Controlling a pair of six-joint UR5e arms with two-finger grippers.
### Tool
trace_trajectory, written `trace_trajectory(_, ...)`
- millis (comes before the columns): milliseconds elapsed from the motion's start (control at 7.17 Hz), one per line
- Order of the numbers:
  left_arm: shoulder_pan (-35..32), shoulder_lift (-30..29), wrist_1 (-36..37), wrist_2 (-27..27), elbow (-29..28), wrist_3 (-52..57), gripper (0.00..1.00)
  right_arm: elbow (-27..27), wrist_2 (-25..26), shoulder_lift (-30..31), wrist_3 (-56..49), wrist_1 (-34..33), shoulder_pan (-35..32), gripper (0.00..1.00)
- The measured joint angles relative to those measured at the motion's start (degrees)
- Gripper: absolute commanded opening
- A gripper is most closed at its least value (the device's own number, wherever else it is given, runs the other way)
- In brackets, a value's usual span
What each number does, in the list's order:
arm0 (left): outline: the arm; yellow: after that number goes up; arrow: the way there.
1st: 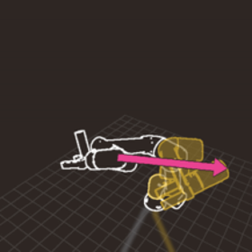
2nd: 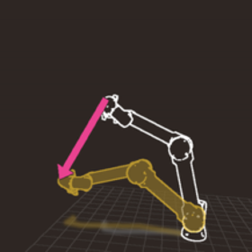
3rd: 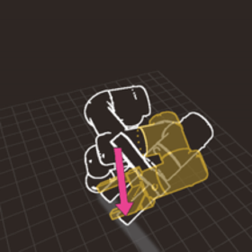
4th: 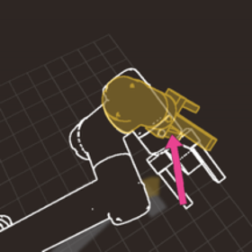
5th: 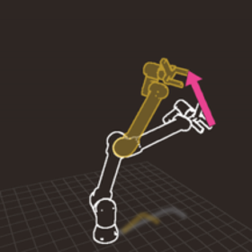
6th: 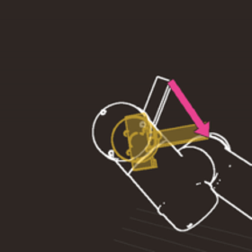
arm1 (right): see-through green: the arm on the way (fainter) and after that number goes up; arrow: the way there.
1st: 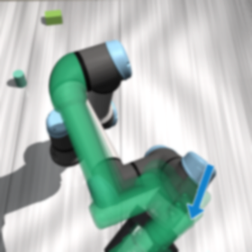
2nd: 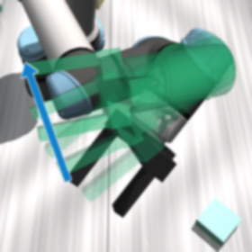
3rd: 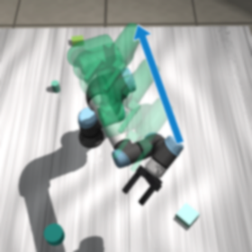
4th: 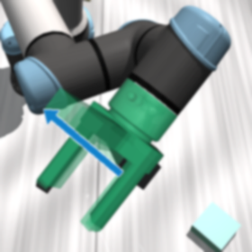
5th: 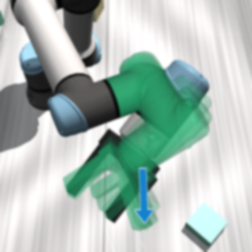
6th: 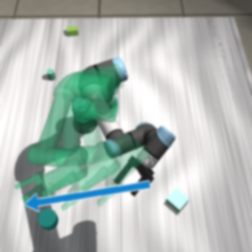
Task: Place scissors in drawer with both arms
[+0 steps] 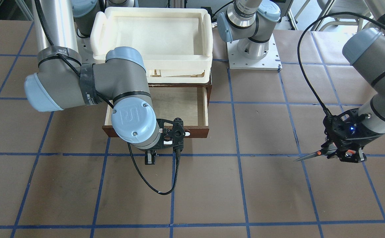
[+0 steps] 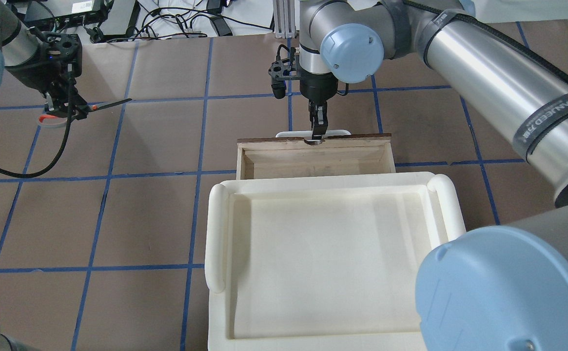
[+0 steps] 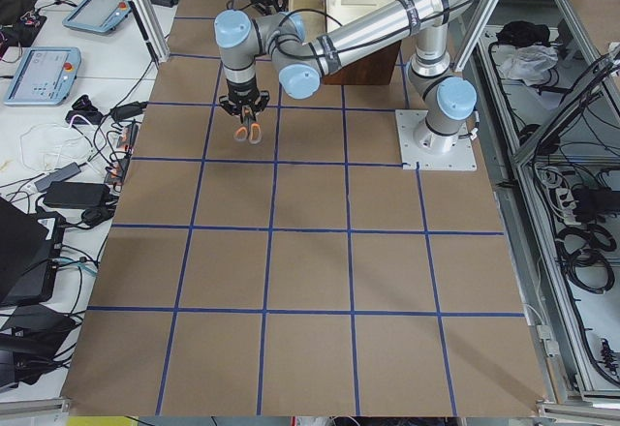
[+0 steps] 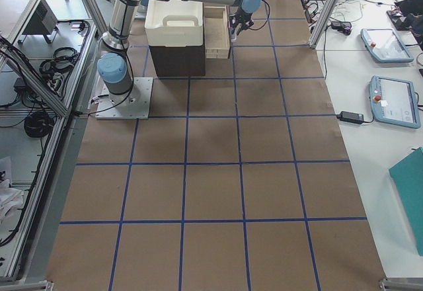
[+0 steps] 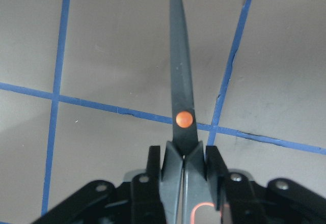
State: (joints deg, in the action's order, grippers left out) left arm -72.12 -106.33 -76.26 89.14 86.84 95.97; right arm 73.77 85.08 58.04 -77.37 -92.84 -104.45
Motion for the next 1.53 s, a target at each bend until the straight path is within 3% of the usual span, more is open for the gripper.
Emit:
trace_trajectory(1116,-8.63,11.31,-12.45,0.47,-1.55,-2.1,0.0,-3.0,-0.27,-2.32,-1.85,-3.65,0.23,0.3)
trace_trajectory(1256,-10.07,11.73,-12.57,0.07,-1.56,-2.26,0.0,-3.02,-0.27,-2.42,-1.87,-4.07,0.25,0.37)
trace_trajectory(1395,-10.9,12.07,-12.83,-0.33,-1.54,-2.32,0.0,-3.02,-0.27,-2.48,-1.63,-4.45,0.28,0.82)
trace_trajectory(1535,-11.26,12.17,-13.19,-0.59,-1.52,-2.35,0.0,-3.02,-0.43,-2.37,-0.49,-4.65,0.32,1.0)
